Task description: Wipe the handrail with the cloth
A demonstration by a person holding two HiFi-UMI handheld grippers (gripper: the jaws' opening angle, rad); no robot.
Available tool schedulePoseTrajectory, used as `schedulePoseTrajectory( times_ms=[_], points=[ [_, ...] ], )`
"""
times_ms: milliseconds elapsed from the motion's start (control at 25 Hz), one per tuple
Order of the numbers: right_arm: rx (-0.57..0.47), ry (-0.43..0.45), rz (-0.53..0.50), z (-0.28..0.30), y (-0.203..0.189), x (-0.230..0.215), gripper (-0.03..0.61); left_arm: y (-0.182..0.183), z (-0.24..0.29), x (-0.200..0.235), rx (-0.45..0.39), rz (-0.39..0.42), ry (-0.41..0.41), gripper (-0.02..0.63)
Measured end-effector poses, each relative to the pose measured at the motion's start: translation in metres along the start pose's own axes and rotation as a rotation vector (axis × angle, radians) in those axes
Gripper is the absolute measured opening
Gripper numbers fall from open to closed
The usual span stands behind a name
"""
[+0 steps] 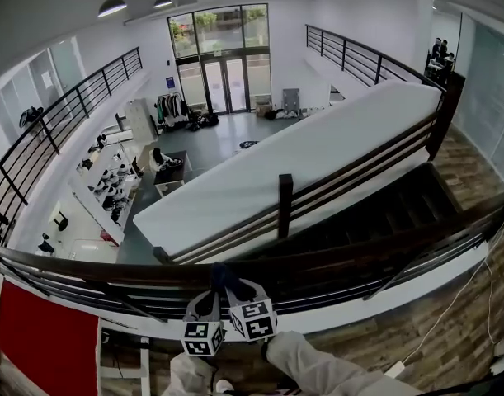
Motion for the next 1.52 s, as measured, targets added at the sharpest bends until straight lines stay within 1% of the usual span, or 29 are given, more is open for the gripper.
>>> schedulePoseTrajectory(
  times_ms=[240,400,520,640,760,1000,1120,1280,1400,1520],
  points=[
    [-0.015,-0.029,0.01,-0.026,0.0,-0.038,0.072,0.0,0.018,-0.04,0.007,0.002,-0.033,0.003],
    [-0.024,-0.056,0.015,-0.045,-0.003,-0.07,0.073,0.003,0.036,-0.073,0.004,0.01,-0.061,0.003],
    [-0.034,-0.08,0.019,-0.061,-0.003,-0.094,0.072,0.005,0.05,-0.1,0.017,0.012,-0.087,0.003],
    [-0.039,-0.106,0.019,-0.077,-0.003,-0.116,0.072,0.014,0.062,-0.126,-0.006,0.025,-0.113,0.003],
    [-0.044,-0.13,0.027,-0.092,-0.005,-0.138,0.074,0.017,0.072,-0.15,-0.008,0.031,-0.134,0.003],
    [-0.066,-0.189,0.045,-0.119,-0.006,-0.177,0.074,0.027,0.09,-0.196,-0.006,0.048,-0.172,0.003],
    [-0.069,-0.219,0.061,-0.133,-0.009,-0.198,0.074,0.025,0.1,-0.218,-0.003,0.065,-0.193,0.003],
    [-0.079,-0.256,0.073,-0.151,-0.008,-0.221,0.074,0.036,0.108,-0.247,-0.005,0.066,-0.231,0.003],
    [-0.096,-0.299,0.071,-0.161,-0.009,-0.242,0.074,0.037,0.117,-0.266,-0.001,0.079,-0.263,0.003],
    [-0.094,-0.324,0.092,-0.176,-0.008,-0.257,0.073,0.038,0.128,-0.288,0.003,0.084,-0.3,0.003]
  ],
)
Point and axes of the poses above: the fingertips, and each gripper's own axes: z forward along the fingers, x to its left, y out of its top, the point moved 6 cm from there along -z, backward along the fingers, and after that the axes turned 1 degree about -y, right-handed, at the moved point
